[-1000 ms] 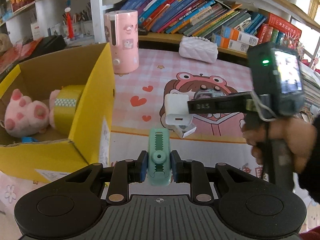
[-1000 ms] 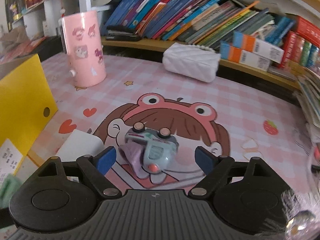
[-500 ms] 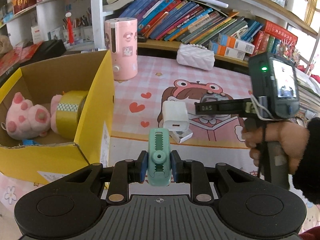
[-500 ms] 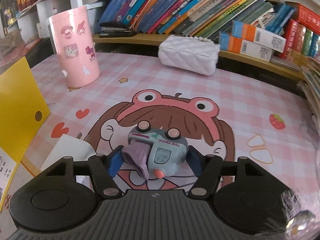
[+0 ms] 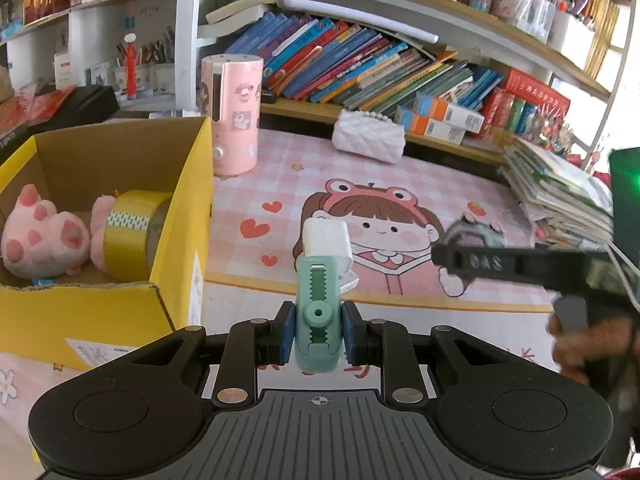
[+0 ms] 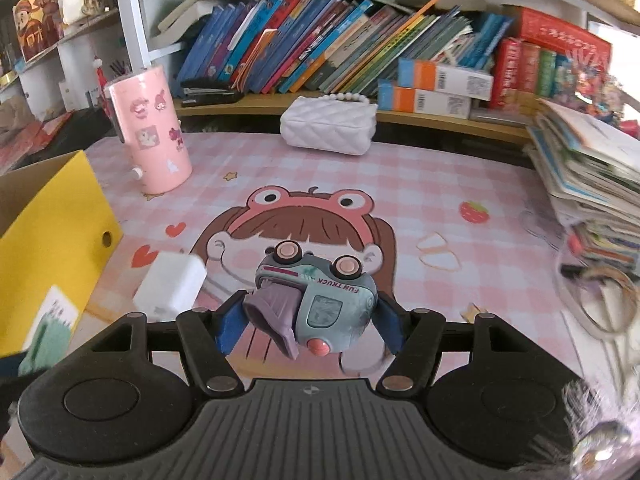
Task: Organize objects
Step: 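Lift the green toy and grey truck and carry them toward the yellow box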
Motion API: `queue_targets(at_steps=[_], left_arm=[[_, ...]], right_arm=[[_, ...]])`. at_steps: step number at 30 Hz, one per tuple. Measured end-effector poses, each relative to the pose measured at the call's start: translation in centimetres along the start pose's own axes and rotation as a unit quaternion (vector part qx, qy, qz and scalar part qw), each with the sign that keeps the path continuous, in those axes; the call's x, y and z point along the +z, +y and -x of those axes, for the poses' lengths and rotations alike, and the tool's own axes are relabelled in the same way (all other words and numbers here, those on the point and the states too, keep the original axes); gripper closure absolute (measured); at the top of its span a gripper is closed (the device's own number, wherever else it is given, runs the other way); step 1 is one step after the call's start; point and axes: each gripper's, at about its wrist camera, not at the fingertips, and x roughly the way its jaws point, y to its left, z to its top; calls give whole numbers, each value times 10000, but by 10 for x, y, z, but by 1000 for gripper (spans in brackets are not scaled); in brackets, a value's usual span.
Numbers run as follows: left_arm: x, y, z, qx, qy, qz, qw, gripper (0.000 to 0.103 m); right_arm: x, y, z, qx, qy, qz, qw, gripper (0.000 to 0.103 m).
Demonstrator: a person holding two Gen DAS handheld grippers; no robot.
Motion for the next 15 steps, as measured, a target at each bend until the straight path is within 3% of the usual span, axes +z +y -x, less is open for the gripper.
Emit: queue_targets(at_steps=[15], left_arm=[[-20, 28, 43, -335, -223, 87, 9992, 80]], right_arm=[[-52, 43, 76, -109, 192, -107, 9997, 39]])
